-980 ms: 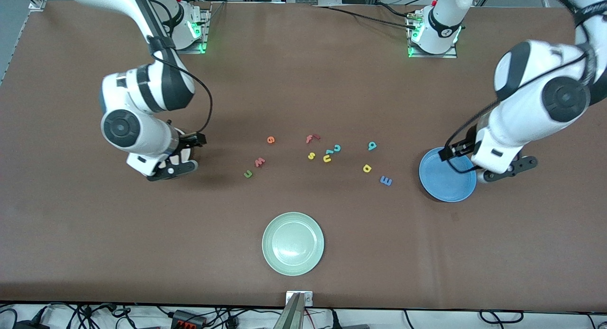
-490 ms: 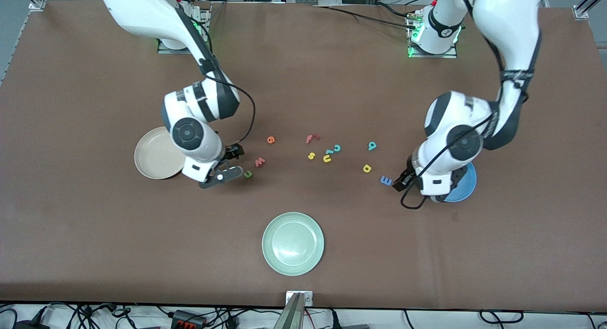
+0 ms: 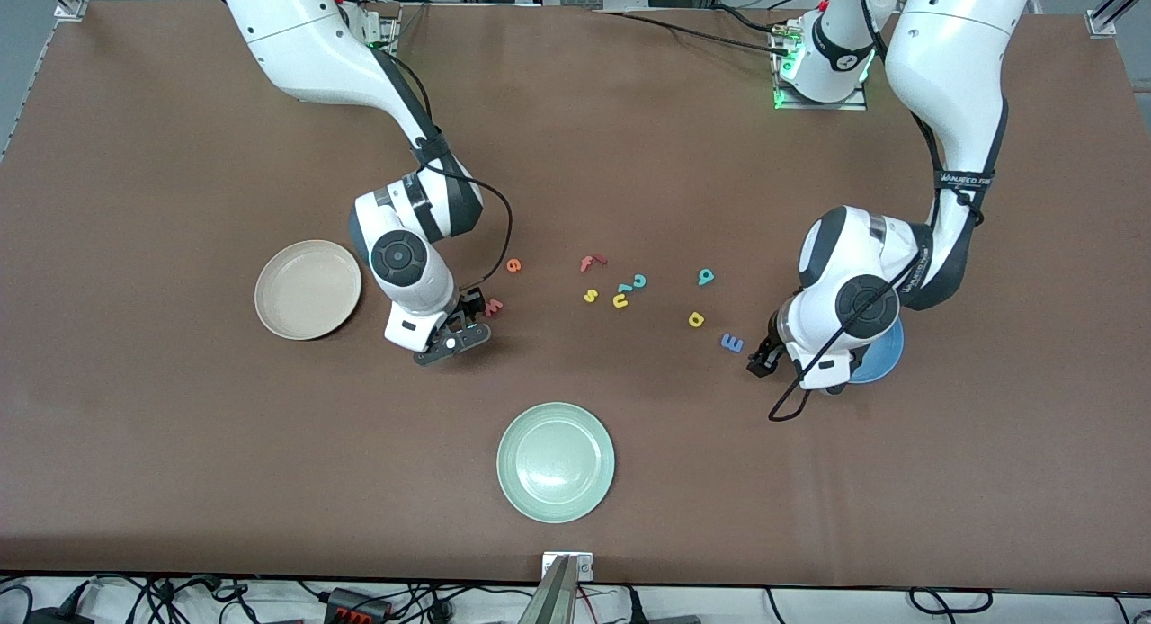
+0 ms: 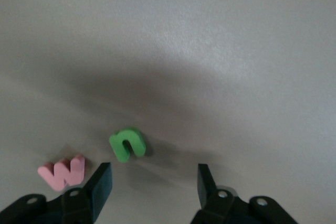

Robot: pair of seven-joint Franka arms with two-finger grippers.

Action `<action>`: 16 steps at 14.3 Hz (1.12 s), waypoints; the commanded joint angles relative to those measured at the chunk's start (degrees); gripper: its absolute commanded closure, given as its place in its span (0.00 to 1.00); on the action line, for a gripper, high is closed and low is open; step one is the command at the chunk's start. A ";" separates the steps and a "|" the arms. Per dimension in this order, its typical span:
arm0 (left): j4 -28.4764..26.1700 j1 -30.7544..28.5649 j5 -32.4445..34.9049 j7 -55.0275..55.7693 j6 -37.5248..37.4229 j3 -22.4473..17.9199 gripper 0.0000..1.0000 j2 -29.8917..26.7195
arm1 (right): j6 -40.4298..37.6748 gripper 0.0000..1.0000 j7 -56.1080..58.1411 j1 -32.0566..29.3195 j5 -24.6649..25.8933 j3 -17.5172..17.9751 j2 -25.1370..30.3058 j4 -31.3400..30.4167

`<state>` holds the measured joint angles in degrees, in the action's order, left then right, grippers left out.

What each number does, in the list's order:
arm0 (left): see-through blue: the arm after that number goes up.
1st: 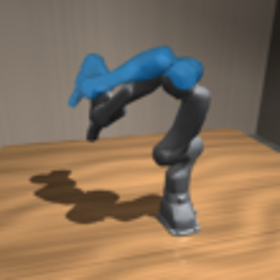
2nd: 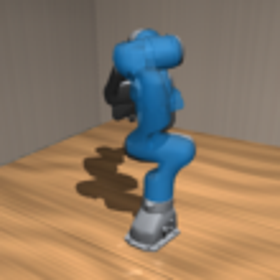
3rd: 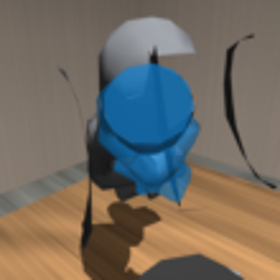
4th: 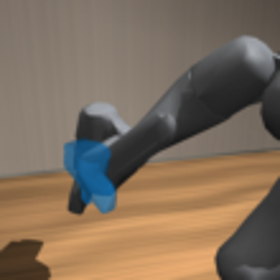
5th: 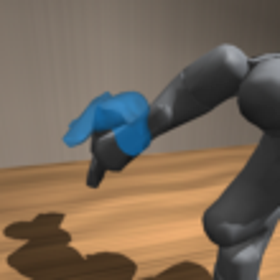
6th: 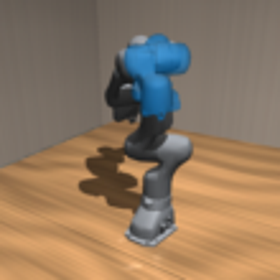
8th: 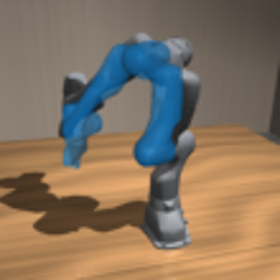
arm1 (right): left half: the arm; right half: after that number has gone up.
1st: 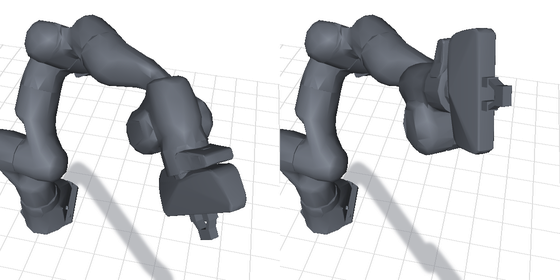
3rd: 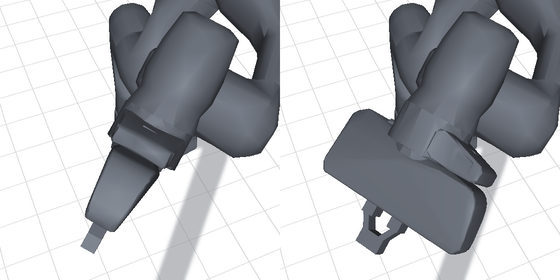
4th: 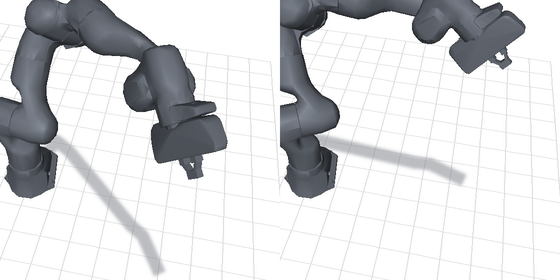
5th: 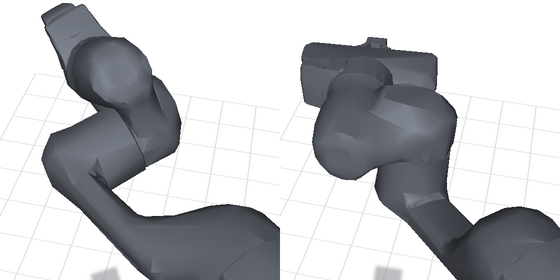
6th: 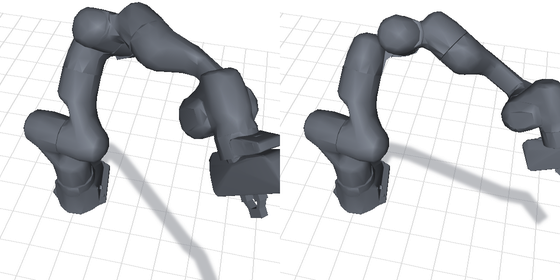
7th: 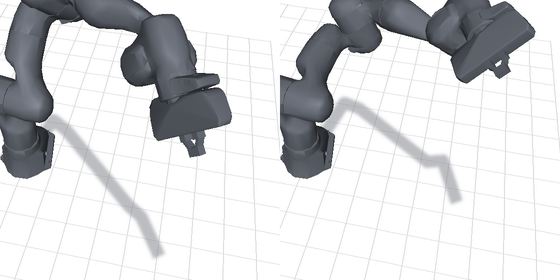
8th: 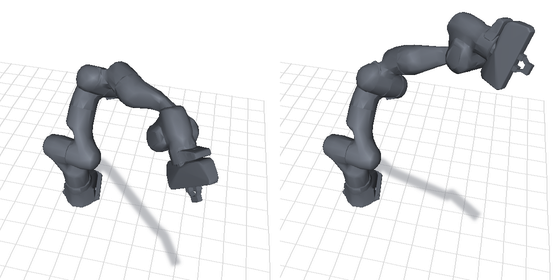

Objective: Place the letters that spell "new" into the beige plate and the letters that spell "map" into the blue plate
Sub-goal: 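Grasp the green n with the right gripper while the left gripper grasps the m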

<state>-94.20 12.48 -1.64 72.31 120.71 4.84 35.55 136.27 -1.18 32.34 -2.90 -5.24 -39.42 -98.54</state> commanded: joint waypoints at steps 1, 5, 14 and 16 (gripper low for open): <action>0.26 1.84 -0.64 2.91 2.49 -0.10 0.01 2.68 | 2.06 0.28 0.56 0.97 0.08 -0.48 -1.36 1.34; -3.88 2.81 -0.64 6.53 10.49 -0.01 0.16 2.68 | 3.55 0.32 0.65 1.32 0.17 -0.48 -2.24 1.42; -5.65 3.07 -0.64 6.53 13.84 -0.01 0.40 3.99 | 4.88 0.59 1.88 1.94 0.26 -0.48 -2.94 2.22; -6.43 3.16 -0.64 6.53 14.99 -0.01 0.43 4.09 | 4.88 0.68 1.97 1.94 0.26 -0.48 -2.94 2.22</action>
<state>-99.41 15.26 -1.64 78.43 134.04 5.03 39.69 140.72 -0.15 33.90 -2.85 -5.30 -41.52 -97.33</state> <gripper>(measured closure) 0.401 0.604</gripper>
